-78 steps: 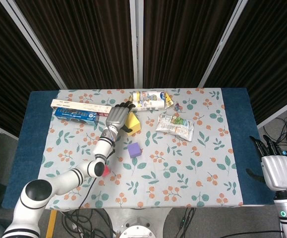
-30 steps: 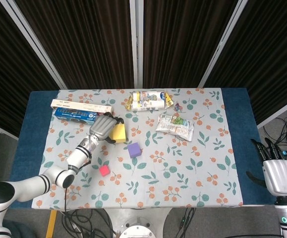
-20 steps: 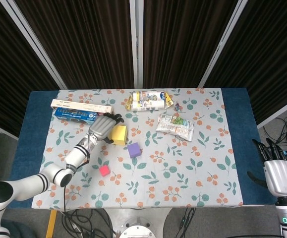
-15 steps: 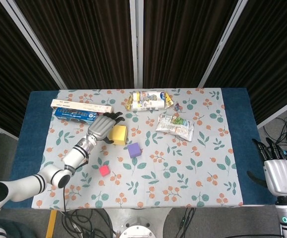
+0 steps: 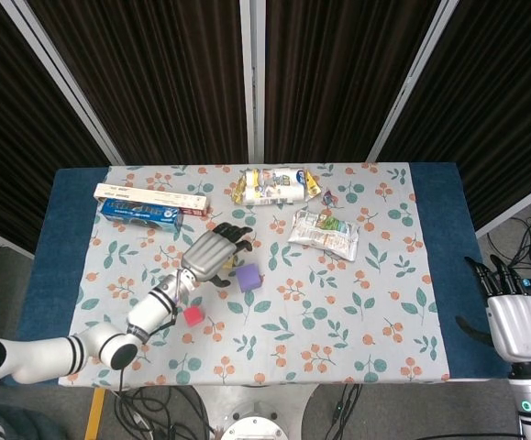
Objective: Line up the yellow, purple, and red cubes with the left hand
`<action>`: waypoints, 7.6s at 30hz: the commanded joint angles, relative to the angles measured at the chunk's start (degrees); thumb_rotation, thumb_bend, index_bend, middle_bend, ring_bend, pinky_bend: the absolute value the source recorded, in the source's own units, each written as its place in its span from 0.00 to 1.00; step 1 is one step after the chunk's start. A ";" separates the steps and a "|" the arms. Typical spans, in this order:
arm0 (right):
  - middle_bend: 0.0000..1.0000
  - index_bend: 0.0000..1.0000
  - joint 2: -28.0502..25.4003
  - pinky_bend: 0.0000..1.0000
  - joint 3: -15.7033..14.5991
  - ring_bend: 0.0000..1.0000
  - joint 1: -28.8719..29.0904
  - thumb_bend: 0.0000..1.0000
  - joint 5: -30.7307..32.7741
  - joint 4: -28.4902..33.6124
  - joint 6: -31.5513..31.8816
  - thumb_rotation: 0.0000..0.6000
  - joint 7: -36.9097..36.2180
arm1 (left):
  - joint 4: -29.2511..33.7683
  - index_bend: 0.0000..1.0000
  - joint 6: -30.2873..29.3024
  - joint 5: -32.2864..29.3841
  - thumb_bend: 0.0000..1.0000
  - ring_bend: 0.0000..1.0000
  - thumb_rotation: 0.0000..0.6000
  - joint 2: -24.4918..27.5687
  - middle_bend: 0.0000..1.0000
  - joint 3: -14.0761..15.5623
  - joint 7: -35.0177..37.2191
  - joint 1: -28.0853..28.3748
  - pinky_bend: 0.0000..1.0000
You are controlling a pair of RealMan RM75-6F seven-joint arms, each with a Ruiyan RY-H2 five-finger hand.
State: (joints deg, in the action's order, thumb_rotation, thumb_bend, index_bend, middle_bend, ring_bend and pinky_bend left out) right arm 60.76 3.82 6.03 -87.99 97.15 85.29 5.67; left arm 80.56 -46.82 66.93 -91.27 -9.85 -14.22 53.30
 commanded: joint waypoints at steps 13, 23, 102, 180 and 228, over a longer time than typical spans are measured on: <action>0.18 0.08 0.08 0.14 -0.03 0.02 0.00 0.07 0.10 -1.14 -0.28 1.00 -1.26 | -4.68 0.32 -2.96 -4.55 0.05 0.18 1.00 -9.12 0.33 2.05 -18.61 4.41 0.15; 0.18 0.08 0.46 0.14 0.01 0.02 -0.02 0.07 0.27 -1.73 -0.37 1.00 -1.92 | -0.02 0.32 -0.66 -0.17 0.07 0.18 1.00 -4.17 0.29 5.04 -18.69 4.54 0.15; 0.18 0.08 -0.02 0.14 0.21 0.02 -1.17 0.07 0.31 -0.05 1.14 1.00 -0.20 | -35.21 0.54 -21.21 41.33 0.16 0.29 1.00 -5.15 0.56 20.47 8.11 3.11 0.16; 0.18 0.08 0.04 0.14 0.09 0.02 -2.21 0.07 -0.06 -1.17 2.09 1.00 -2.18 | -12.68 0.42 0.19 24.15 0.13 0.17 1.00 -3.61 0.39 9.84 -29.23 1.60 0.14; 0.19 0.08 0.34 0.14 0.00 0.02 -2.34 0.07 -1.58 -1.17 2.72 1.00 -2.48 | 2.36 0.39 -16.50 27.78 0.11 0.17 1.00 9.07 0.36 17.10 -14.40 -11.80 0.14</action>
State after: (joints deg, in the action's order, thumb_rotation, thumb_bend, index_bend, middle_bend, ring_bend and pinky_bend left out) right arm 61.09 3.82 3.68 -89.56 96.00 88.01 3.20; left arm 82.06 -62.99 94.75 -82.55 6.59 -29.44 42.29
